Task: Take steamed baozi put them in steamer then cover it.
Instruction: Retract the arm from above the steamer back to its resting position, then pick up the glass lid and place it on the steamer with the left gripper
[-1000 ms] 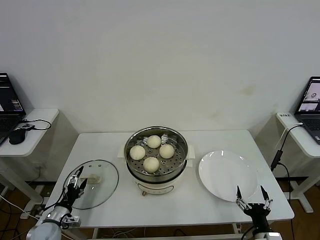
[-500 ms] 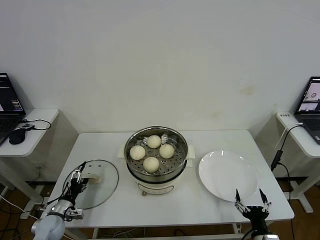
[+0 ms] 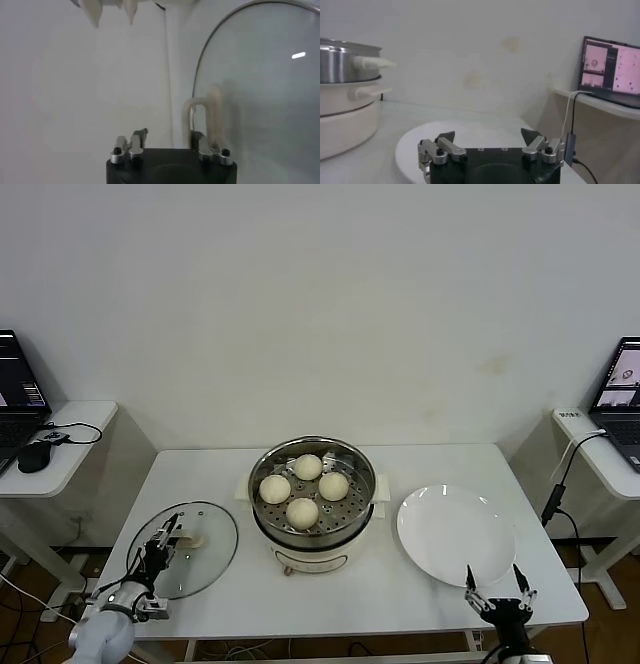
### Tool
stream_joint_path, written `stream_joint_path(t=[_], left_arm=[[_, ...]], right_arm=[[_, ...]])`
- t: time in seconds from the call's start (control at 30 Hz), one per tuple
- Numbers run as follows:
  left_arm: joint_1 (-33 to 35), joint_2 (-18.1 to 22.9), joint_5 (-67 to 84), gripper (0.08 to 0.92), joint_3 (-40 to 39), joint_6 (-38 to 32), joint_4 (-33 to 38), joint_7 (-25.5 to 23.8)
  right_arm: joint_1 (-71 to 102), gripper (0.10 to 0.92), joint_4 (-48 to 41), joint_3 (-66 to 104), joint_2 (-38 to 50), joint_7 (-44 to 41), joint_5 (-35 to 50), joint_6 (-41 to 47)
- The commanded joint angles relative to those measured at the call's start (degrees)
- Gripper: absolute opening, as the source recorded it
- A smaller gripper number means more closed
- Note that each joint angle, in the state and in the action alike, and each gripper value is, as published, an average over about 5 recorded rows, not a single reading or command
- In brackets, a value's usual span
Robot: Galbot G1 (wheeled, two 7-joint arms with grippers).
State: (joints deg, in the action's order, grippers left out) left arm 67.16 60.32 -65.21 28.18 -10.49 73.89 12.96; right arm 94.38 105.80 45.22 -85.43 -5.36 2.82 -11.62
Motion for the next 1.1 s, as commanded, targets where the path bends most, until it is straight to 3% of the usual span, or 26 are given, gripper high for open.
stream_joint_path(t=[0.03, 0.27, 0.53, 0.67, 0.83, 1.1], left_arm=[[-0.1, 0.1, 1.1, 0.342, -0.1, -0.3, -1.0, 1.3], [2.0, 0.4, 0.8, 0.156, 2.1, -0.2, 2.4, 4.7], [8.7, -0.5, 1.6, 0.132, 7.9, 3.9, 15.1, 5.1], [14.2, -1.5, 3.2, 0.132, 11.4, 7.8, 23.9, 2.2], [19.3, -2.9, 5.0, 0.132, 15.0, 12.0, 33.9, -4.9], [22.5, -6.1, 14.0, 0.132, 14.2, 18.8, 48.3, -14.7]], right_arm=[[0.0, 0.823, -0.1, -0.3, -0.1, -0.1, -0.3, -0.1], [-0.2, 0.823, -0.7, -1.0, 0.0, -0.2, -0.7, -0.3], [-0.4, 0.823, -0.5, -2.3, 0.3, -0.3, -1.4, -0.4], [-0.3, 0.823, -0.1, -3.0, 0.4, -0.3, -2.5, -0.6], [-0.1, 0.823, 0.2, -3.8, 0.5, -0.5, -3.7, -0.6], [-0.3, 0.823, 0.1, -5.6, 0.5, -1.1, -5.7, 0.1]])
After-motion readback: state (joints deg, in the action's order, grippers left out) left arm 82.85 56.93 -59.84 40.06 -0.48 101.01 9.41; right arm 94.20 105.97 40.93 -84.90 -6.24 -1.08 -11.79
